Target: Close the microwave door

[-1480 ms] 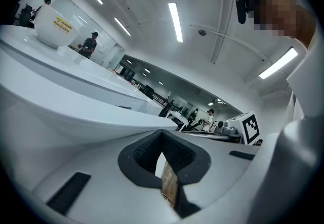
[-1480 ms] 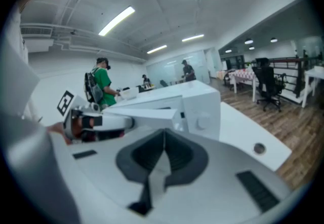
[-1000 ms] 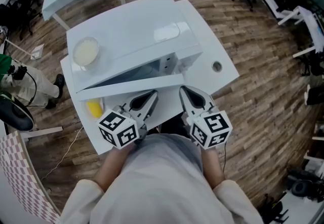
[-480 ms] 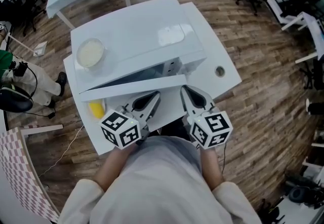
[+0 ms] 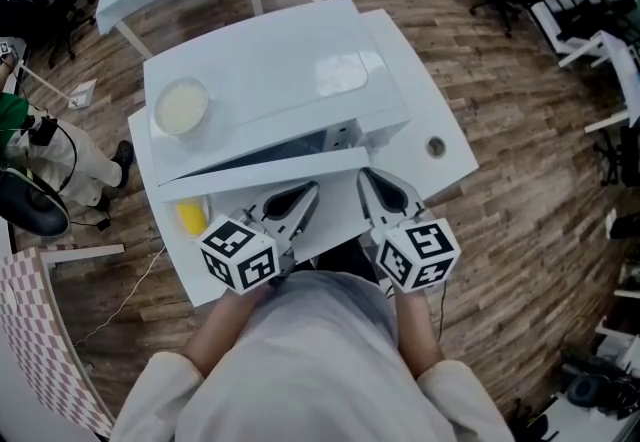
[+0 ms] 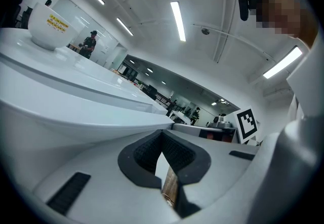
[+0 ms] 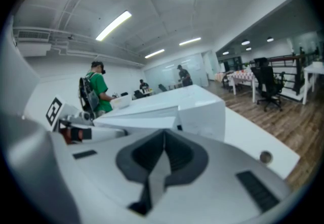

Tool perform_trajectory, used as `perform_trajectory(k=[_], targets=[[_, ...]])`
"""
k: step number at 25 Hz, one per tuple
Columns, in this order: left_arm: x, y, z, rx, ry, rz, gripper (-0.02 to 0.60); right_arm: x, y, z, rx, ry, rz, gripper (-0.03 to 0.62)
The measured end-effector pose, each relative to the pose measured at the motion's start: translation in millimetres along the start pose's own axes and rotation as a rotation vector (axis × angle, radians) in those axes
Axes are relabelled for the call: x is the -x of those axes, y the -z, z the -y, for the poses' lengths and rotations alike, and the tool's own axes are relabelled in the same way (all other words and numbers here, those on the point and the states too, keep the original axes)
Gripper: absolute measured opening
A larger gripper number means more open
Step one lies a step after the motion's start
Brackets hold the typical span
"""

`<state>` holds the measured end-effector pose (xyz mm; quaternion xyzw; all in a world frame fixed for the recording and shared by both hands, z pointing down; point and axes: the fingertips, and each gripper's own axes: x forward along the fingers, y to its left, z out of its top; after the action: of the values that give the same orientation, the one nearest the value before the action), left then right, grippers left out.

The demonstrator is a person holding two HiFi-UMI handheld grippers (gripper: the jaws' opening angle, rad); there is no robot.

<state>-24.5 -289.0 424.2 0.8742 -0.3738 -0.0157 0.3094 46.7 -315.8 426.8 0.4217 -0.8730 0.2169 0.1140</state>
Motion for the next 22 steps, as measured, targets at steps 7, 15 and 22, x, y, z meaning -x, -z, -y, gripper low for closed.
perform_trajectory(k=[7,15,22], targets=[[0.7,-0.4,-0.8,0.004,-0.005,-0.004,0.012,-6.4,-3.9,1.9,-0.012,-0.002,0.014,0.023],[-2.5,2.6,-1.3,0.005,-0.006,-0.012,0.012,-16.1,-6.2,3.1,-0.024,-0.009,0.017,0.023],[-1.6,1.7,-5.0,0.008,-0.016,-0.011,0.012,-21.3,-9.7,5.3,-0.022,-0.014,0.014,0.023]])
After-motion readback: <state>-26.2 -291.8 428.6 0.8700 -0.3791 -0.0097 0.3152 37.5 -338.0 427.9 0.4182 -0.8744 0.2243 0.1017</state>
